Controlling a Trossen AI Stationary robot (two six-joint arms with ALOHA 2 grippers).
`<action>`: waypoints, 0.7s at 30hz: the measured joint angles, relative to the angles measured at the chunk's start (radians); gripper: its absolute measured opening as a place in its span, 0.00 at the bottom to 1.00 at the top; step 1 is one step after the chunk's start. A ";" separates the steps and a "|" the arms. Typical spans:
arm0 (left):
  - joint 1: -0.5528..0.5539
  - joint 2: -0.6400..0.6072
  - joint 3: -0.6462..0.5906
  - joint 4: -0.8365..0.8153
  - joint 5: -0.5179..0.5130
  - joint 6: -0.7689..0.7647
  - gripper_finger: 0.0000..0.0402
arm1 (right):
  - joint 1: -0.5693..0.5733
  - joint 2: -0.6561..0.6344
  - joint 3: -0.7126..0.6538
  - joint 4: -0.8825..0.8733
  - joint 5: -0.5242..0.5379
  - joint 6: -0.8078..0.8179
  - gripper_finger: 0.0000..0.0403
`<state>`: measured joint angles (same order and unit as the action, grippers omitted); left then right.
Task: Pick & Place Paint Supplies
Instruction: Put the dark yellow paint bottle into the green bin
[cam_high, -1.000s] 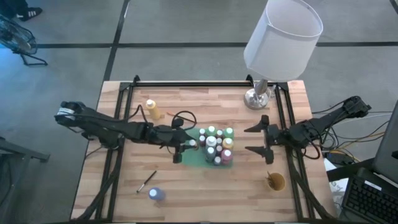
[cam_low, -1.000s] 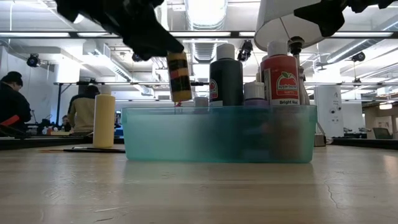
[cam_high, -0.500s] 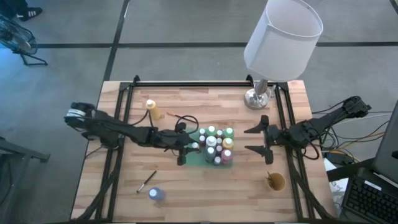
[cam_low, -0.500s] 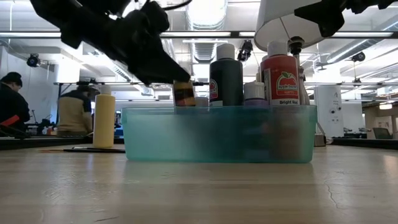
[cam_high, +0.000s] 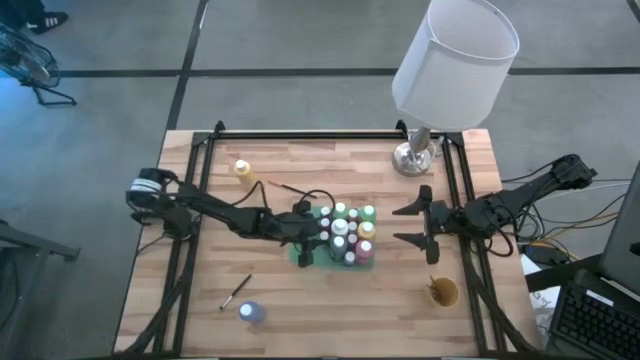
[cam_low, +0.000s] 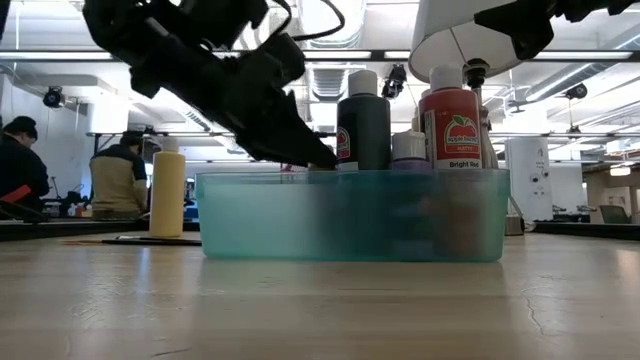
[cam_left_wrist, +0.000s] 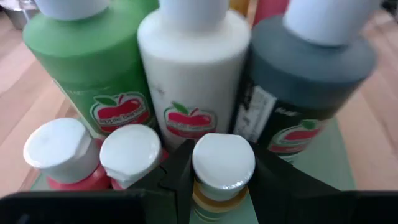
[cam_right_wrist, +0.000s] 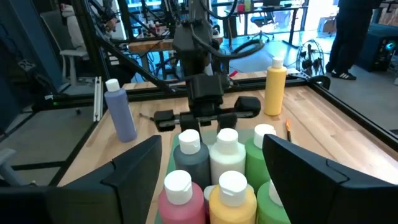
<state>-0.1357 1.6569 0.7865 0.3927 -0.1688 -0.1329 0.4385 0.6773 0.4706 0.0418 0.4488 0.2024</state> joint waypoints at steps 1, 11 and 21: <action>0.004 0.010 0.004 -0.001 0.000 0.000 0.31 | 0.000 0.000 0.000 0.000 0.000 0.000 0.67; 0.023 0.027 0.014 -0.002 0.000 -0.007 0.32 | 0.000 0.000 0.000 -0.005 -0.001 0.000 0.67; 0.023 0.020 0.024 -0.034 0.001 -0.008 0.45 | 0.000 0.001 0.000 -0.008 -0.002 0.000 0.75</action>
<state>-0.1131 1.6767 0.8102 0.3592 -0.1673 -0.1410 0.4385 0.6781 0.4702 0.0338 0.4469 0.2020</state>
